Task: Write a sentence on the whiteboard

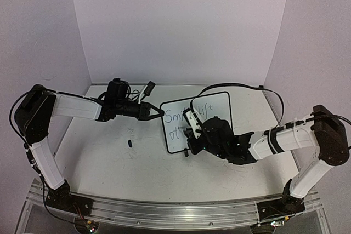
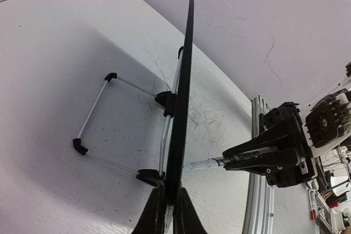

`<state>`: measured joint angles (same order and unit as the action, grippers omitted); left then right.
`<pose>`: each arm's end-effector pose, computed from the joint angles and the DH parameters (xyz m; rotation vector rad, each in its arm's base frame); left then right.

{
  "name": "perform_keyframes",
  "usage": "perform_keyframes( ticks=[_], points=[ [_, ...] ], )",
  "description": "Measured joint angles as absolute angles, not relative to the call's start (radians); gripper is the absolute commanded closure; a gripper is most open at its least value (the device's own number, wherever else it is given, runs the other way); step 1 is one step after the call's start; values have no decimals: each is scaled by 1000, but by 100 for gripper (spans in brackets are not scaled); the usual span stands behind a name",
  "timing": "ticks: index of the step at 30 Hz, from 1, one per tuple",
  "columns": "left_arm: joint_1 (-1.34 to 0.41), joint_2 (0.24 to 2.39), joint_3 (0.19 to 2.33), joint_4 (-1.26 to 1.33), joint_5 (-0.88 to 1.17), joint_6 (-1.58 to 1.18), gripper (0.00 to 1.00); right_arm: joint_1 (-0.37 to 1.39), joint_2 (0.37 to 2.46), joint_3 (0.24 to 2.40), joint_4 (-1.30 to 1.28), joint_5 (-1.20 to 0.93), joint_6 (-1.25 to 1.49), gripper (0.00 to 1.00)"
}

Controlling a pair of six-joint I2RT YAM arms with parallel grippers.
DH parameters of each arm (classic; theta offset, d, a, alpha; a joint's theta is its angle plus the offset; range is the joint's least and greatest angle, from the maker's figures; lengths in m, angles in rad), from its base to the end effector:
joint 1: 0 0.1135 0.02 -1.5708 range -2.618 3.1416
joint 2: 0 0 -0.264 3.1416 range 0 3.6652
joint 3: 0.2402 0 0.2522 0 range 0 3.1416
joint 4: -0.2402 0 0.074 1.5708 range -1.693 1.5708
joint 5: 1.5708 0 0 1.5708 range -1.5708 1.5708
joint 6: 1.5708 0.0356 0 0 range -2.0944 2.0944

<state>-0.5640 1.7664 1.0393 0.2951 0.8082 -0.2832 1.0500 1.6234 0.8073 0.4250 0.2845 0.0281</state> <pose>0.3105 -0.2269 0.2132 0.8383 1.9414 -1.3318 0.1805 0.2946 0.1986 -0.7951 1.8027 0.4328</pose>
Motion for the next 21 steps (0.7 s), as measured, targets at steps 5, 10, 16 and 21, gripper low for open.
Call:
perform_keyframes(
  ticks=[5, 10, 16, 21],
  points=[
    [-564, 1766, 1039, 295, 808, -283, 100, 1050, 1623, 795, 420, 271, 53, 100],
    [-564, 1766, 1039, 295, 807, -278, 100, 1052, 1623, 775, 411, 263, 70, 100],
    [-564, 1766, 1039, 295, 808, -276, 100, 1059, 1623, 758, 399, 254, 92, 100],
    [-564, 1766, 1039, 295, 809, -277, 100, 1064, 1623, 754, 393, 247, 106, 100]
  ],
)
